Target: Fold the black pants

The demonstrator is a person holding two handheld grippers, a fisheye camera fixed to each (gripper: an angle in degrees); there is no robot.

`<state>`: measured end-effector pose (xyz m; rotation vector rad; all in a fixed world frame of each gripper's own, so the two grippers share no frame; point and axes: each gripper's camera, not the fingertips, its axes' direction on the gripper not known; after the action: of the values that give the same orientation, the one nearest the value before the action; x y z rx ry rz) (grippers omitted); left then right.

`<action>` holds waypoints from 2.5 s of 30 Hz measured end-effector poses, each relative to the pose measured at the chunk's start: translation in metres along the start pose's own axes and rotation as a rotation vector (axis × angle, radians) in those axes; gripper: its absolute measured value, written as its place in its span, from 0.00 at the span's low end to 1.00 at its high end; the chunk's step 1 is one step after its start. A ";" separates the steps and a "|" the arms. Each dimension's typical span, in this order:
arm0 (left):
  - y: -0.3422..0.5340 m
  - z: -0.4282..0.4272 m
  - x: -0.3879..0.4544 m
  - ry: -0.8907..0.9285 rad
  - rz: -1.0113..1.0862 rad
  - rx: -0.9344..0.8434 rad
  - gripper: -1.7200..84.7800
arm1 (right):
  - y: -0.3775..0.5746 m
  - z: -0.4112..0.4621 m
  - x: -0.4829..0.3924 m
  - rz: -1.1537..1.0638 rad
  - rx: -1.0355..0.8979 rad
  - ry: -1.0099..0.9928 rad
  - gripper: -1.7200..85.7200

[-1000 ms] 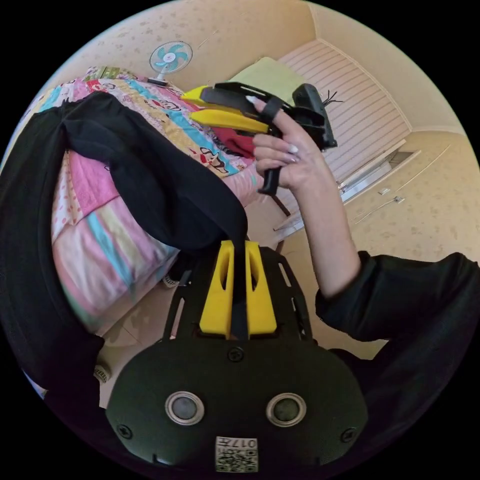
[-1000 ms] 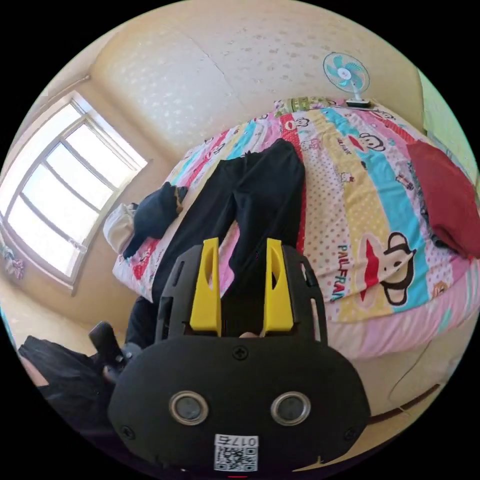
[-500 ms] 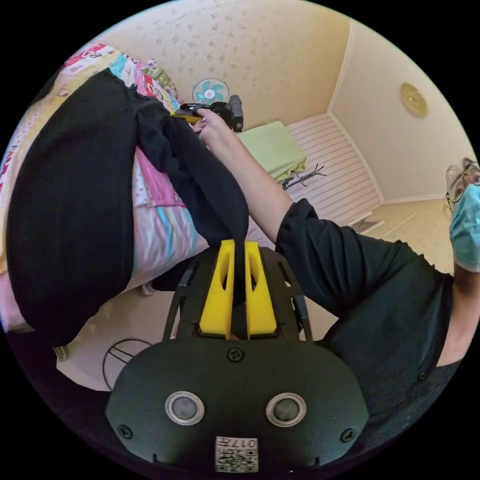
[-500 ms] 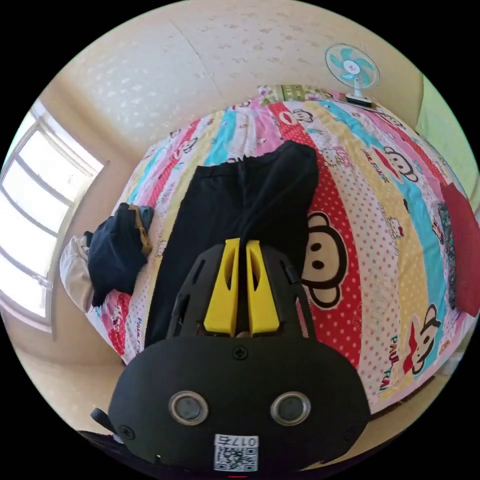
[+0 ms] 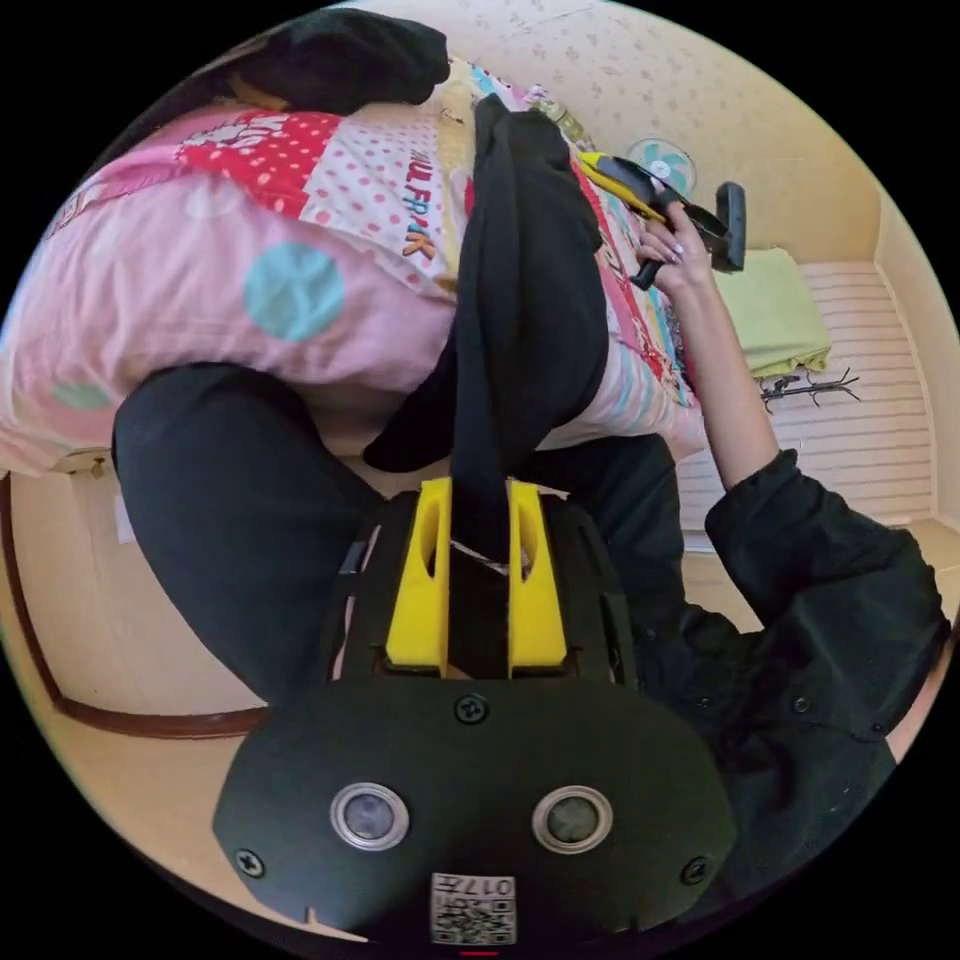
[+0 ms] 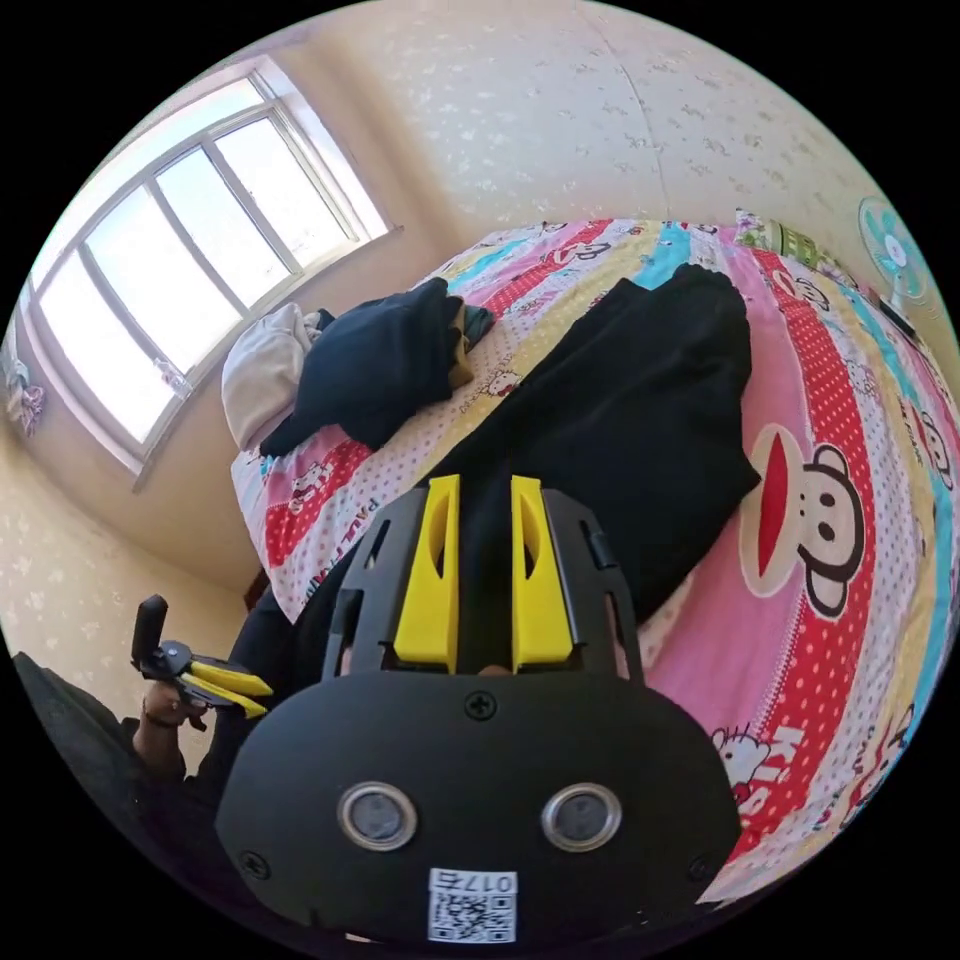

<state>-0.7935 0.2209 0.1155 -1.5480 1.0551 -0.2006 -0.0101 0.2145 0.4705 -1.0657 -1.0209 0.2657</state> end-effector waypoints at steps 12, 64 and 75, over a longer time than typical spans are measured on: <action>-0.083 0.032 0.047 -0.229 0.092 0.232 0.12 | 0.170 -0.025 0.016 0.115 -0.025 -0.104 0.09; -0.010 0.046 0.076 -0.028 0.492 0.371 0.09 | -0.212 0.290 0.127 0.070 -0.229 0.416 0.16; -0.004 0.014 0.049 0.071 0.485 0.396 0.01 | -0.196 0.294 0.088 0.081 0.121 0.118 0.05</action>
<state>-0.7543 0.1953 0.0946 -0.9073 1.3243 -0.1184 -0.2500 0.3469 0.7101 -1.0018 -0.8468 0.3227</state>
